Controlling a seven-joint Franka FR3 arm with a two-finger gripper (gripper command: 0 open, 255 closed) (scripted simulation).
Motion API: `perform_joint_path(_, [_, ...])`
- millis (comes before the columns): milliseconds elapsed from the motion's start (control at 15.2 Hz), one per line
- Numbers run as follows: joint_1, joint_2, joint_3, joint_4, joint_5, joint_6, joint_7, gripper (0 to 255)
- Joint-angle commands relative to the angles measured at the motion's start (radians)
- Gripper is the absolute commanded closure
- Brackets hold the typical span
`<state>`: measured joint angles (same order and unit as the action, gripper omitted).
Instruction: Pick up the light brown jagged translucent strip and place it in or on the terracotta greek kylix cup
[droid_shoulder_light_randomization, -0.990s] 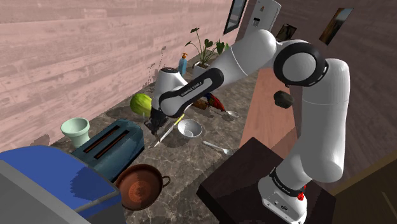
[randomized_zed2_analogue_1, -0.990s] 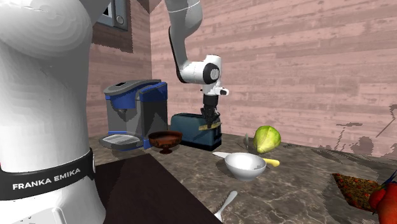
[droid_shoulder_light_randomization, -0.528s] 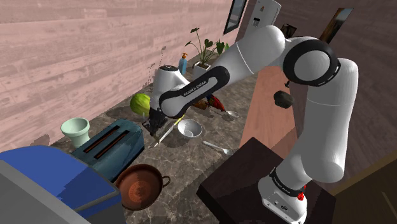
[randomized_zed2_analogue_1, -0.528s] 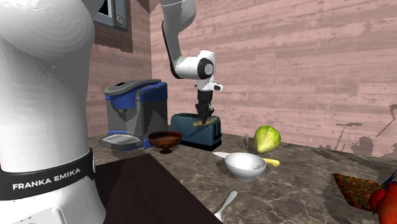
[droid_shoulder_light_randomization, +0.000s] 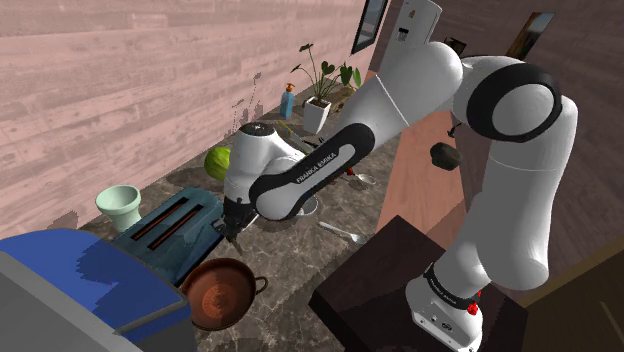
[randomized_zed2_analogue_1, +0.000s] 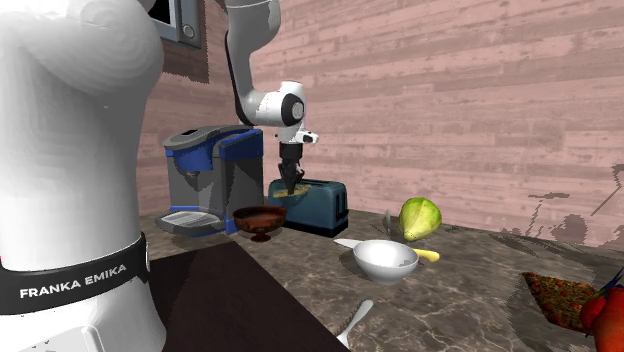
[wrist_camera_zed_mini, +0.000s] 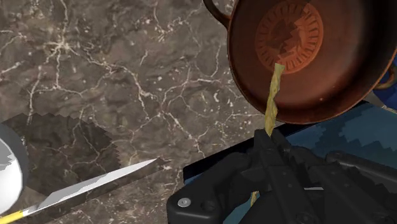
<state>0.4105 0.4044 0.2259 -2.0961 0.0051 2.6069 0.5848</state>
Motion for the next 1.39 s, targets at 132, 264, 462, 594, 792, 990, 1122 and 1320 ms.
perform_joint_path(132, [0.079, -0.013, 0.008, -0.028, -0.022, 0.022, 0.107, 255])
perform_joint_path(264, [0.121, -0.014, 0.01, -0.033, -0.035, 0.03, 0.162, 255])
perform_joint_path(462, [0.178, -0.001, 0.009, -0.034, -0.056, 0.047, 0.235, 255])
perform_joint_path(594, [0.182, 0.021, 0.004, -0.033, -0.063, 0.068, 0.239, 255])
perform_joint_path(792, [0.189, 0.056, -0.005, -0.03, -0.073, 0.099, 0.244, 255])
perform_joint_path(990, [0.197, 0.091, -0.014, -0.025, -0.083, 0.129, 0.249, 255])
perform_joint_path(1122, [0.202, 0.115, -0.021, -0.02, -0.089, 0.148, 0.253, 255])
perform_joint_path(1320, [0.205, 0.129, -0.025, -0.018, -0.093, 0.16, 0.254, 255])
